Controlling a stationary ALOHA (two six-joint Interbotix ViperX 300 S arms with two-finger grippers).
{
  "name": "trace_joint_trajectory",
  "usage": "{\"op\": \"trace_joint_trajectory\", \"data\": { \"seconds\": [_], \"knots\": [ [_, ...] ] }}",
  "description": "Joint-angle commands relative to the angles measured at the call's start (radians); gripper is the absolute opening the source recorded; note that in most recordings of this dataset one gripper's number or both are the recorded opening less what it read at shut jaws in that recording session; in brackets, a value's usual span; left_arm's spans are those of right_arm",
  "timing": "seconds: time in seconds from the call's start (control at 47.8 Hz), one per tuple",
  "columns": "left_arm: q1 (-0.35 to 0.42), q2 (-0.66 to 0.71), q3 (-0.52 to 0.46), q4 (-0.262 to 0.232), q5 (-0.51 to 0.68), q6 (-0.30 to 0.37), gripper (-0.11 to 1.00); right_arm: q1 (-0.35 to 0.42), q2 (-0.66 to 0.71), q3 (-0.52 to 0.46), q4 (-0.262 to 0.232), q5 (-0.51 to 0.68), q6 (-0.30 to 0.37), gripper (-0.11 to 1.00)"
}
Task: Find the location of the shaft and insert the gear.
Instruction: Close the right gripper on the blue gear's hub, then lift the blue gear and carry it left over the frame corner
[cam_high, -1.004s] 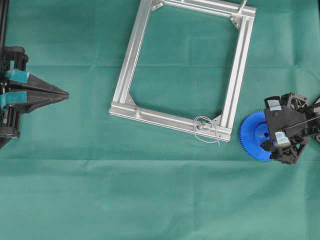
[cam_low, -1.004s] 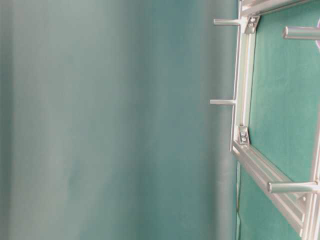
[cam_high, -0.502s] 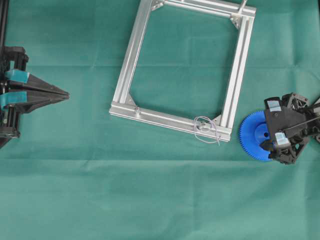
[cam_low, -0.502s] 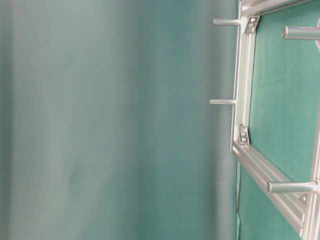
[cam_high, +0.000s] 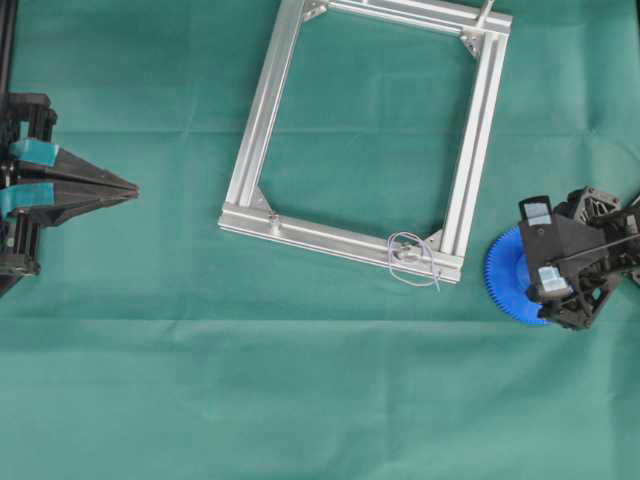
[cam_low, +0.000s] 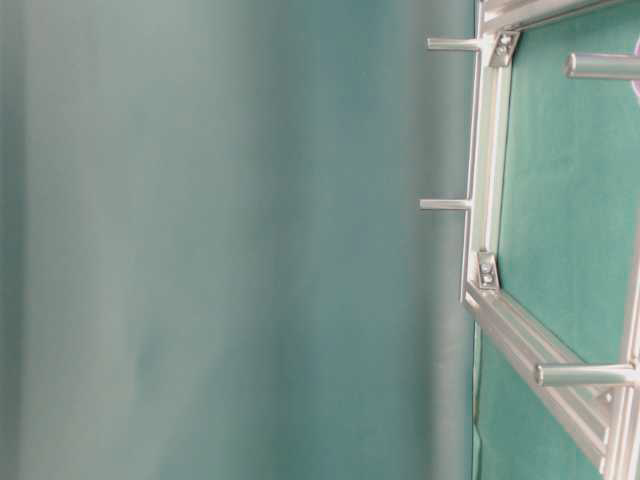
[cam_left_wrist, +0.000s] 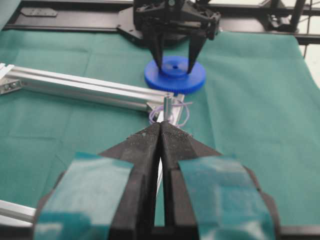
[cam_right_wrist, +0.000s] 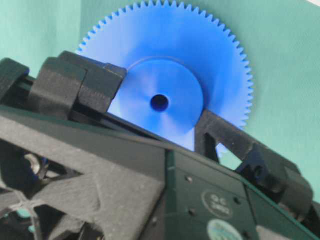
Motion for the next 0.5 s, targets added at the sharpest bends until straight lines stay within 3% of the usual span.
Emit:
{"op": "trace_joint_trajectory", "data": {
  "seconds": [0.0, 0.481],
  "knots": [
    [0.000, 0.009, -0.014, -0.002, -0.005, -0.002, 0.01, 0.003, -0.037, -0.040, -0.008, 0.031, 0.000, 0.70],
    [0.000, 0.009, -0.015, -0.002, -0.003, -0.002, 0.01, 0.005, -0.181, -0.156, -0.120, 0.293, 0.103, 0.70]
  ]
}}
